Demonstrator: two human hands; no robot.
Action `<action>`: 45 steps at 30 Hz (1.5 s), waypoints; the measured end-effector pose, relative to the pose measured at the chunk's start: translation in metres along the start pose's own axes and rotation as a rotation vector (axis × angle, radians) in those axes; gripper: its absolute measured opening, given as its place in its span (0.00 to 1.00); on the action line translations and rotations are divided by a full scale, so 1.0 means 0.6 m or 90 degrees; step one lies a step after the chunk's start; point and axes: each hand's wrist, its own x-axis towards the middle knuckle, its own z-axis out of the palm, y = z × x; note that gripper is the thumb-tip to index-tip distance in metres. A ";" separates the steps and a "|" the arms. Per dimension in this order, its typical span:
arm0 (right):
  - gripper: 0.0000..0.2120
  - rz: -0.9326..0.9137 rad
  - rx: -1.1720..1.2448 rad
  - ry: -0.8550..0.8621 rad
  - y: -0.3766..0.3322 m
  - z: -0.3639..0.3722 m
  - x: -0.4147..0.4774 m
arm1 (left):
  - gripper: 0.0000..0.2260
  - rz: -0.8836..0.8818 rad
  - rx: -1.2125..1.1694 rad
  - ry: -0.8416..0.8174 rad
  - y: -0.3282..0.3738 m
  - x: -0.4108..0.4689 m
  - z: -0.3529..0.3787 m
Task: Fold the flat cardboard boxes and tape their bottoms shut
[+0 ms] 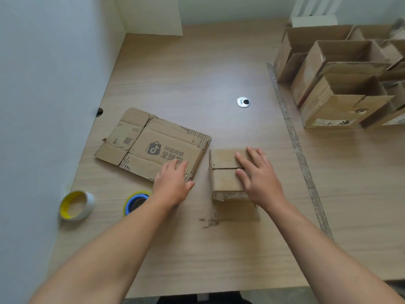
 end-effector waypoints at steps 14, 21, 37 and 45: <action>0.24 0.012 0.052 0.111 0.011 0.022 0.033 | 0.25 -0.034 -0.038 -0.046 -0.025 0.098 -0.023; 0.29 0.020 0.055 0.128 -0.003 0.034 0.057 | 0.22 -0.022 -0.075 0.082 -0.053 0.134 -0.105; 0.28 0.021 0.081 0.142 -0.022 0.049 0.090 | 0.21 0.020 -0.051 0.111 -0.089 0.159 -0.203; 0.29 0.031 0.092 0.134 -0.029 0.047 0.092 | 0.20 0.027 -0.054 0.144 -0.078 0.148 -0.218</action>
